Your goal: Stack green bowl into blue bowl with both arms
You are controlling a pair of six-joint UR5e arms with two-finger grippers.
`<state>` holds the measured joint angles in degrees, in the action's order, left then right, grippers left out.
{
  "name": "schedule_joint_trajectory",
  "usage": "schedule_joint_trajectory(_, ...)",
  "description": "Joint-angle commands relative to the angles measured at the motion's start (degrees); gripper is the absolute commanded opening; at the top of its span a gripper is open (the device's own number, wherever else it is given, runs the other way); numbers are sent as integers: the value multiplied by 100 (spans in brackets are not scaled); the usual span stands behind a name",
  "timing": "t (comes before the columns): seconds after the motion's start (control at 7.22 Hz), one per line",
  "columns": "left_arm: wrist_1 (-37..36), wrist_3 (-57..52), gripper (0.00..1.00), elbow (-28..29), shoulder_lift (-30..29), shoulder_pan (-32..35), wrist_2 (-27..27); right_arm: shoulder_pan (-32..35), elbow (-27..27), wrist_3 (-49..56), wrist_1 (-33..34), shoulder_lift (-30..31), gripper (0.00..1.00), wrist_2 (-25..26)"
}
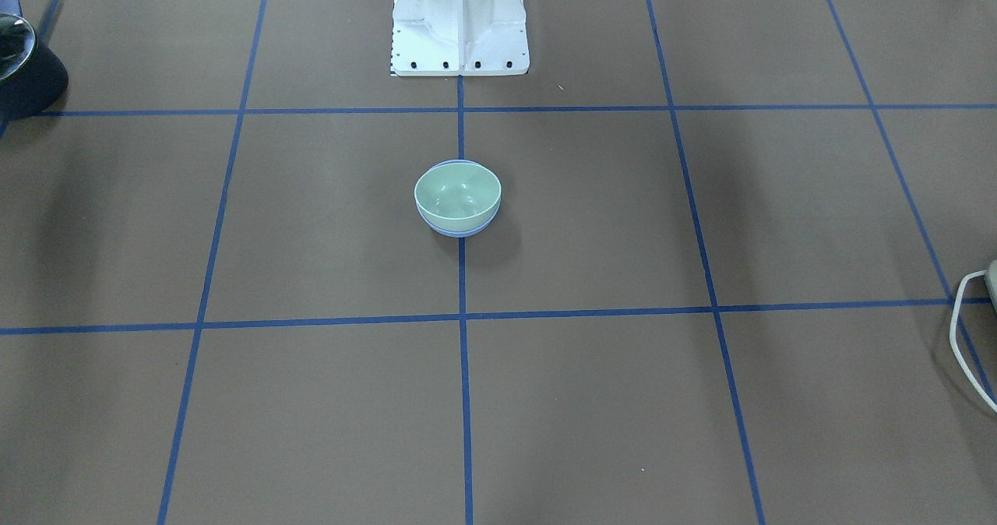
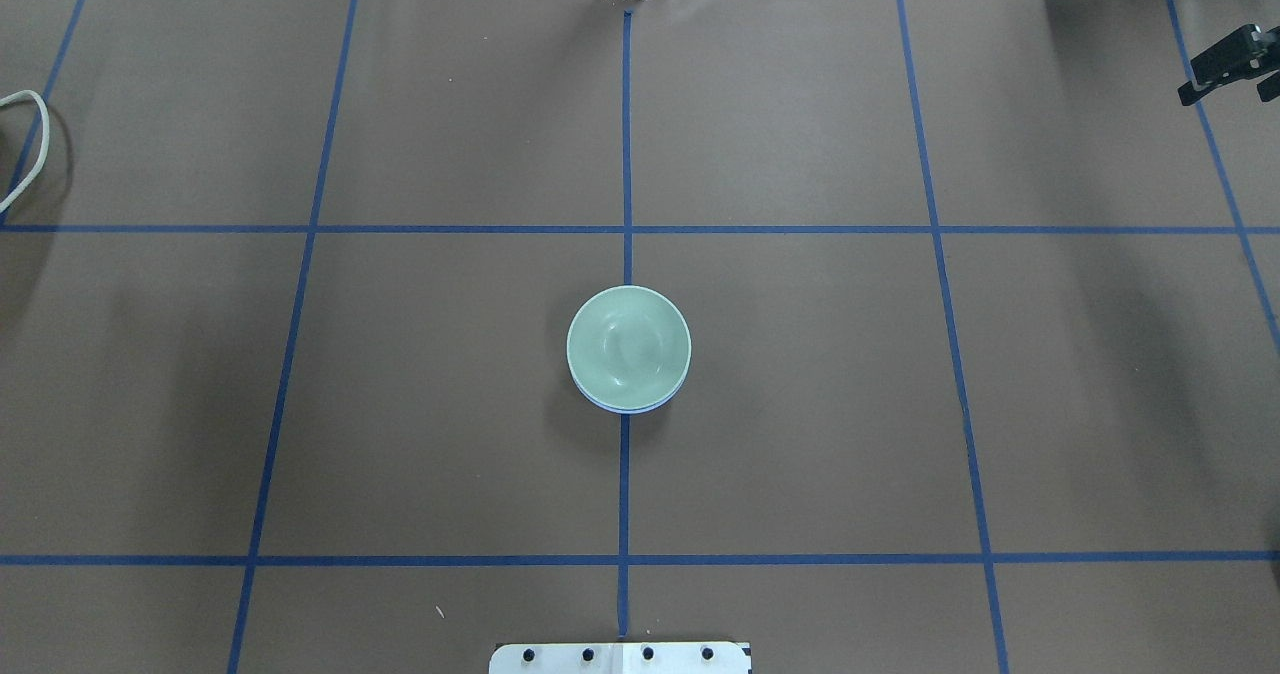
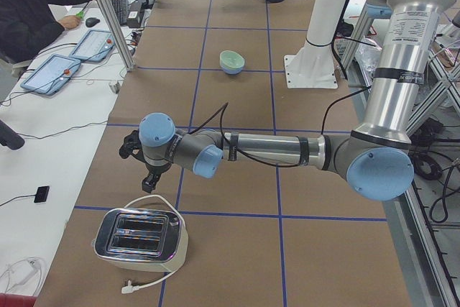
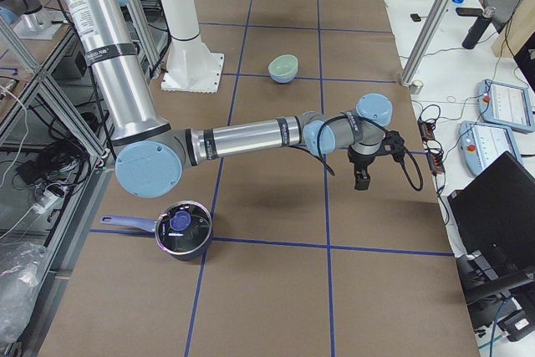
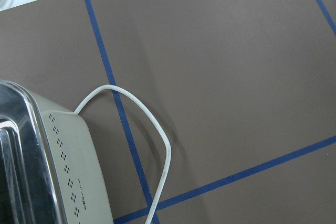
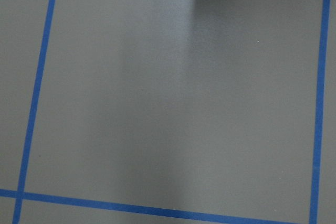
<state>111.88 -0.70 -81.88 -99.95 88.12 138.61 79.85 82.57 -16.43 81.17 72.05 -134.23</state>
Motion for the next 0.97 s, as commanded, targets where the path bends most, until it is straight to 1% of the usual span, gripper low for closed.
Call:
schedule_joint_trajectory(0.0,26,-9,97,-3,132,47,-27,258,-12,60,74,45,100,-216)
schedule_joint_trajectory(0.14,18,-183,97,75,133,56,-53,259,-13,78,74,46,100,-218)
schedule_joint_trajectory(0.42,18,-237,97,94,133,65,-45,373,162,78,397,2,100,-279)
schedule_joint_trajectory(0.83,18,-229,98,94,133,65,-45,365,163,69,400,-16,100,-279)
